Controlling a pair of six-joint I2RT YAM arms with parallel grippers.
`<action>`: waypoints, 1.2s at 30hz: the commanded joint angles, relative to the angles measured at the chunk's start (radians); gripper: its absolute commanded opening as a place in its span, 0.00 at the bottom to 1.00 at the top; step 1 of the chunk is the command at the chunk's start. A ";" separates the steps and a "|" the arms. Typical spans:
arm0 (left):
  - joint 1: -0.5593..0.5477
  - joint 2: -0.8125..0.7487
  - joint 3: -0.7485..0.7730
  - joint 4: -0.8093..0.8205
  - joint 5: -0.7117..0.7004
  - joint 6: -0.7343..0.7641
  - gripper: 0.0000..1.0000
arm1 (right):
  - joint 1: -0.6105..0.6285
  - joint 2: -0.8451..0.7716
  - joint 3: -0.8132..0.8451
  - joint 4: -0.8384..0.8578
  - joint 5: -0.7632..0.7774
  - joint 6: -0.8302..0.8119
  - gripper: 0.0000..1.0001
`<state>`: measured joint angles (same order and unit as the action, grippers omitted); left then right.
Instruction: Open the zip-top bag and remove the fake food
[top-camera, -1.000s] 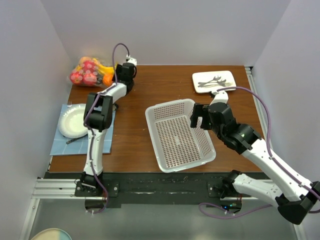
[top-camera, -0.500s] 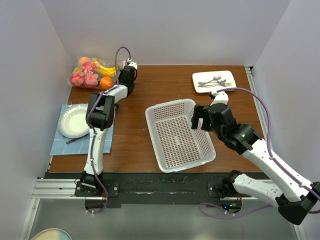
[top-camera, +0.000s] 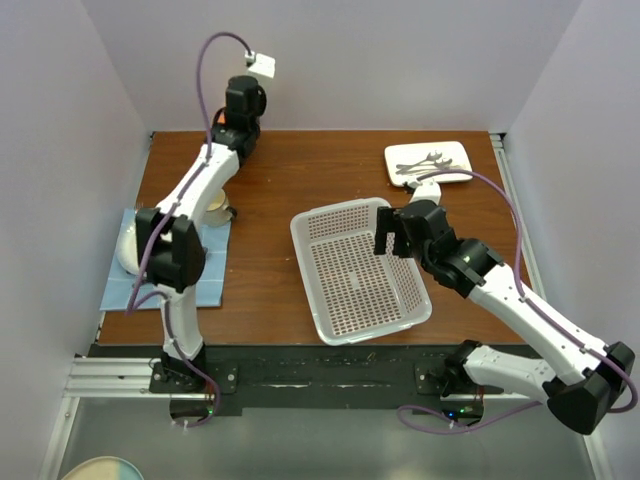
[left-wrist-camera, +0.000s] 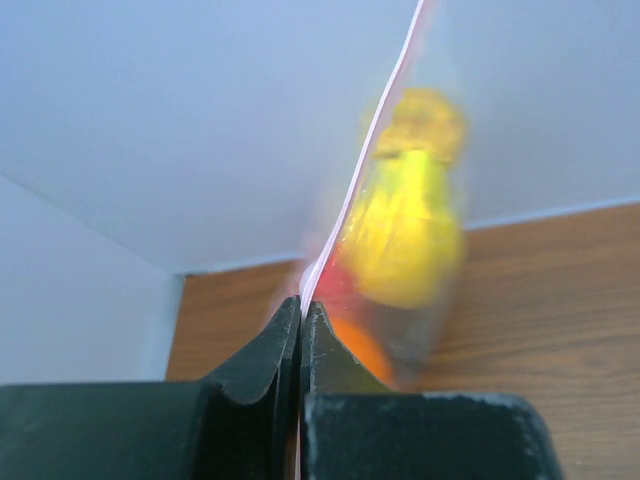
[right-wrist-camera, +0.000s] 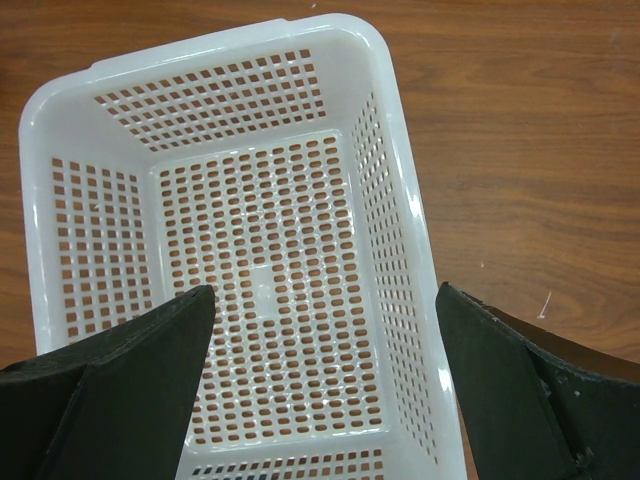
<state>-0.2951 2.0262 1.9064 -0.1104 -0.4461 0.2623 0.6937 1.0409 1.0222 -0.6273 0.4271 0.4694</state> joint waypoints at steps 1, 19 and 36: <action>-0.001 -0.202 0.011 -0.038 0.095 -0.054 0.00 | 0.004 0.048 0.001 0.061 -0.014 -0.017 0.96; -0.003 -0.731 -0.190 -0.437 0.434 -0.130 0.00 | 0.006 0.655 0.105 0.276 0.103 -0.032 0.89; -0.003 -1.001 -0.524 -0.620 0.580 -0.172 0.00 | -0.128 0.732 0.205 0.390 0.233 -0.061 0.90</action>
<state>-0.2970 1.0649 1.4147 -0.7475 0.0818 0.1207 0.5980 1.8015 1.2026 -0.2691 0.5869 0.4187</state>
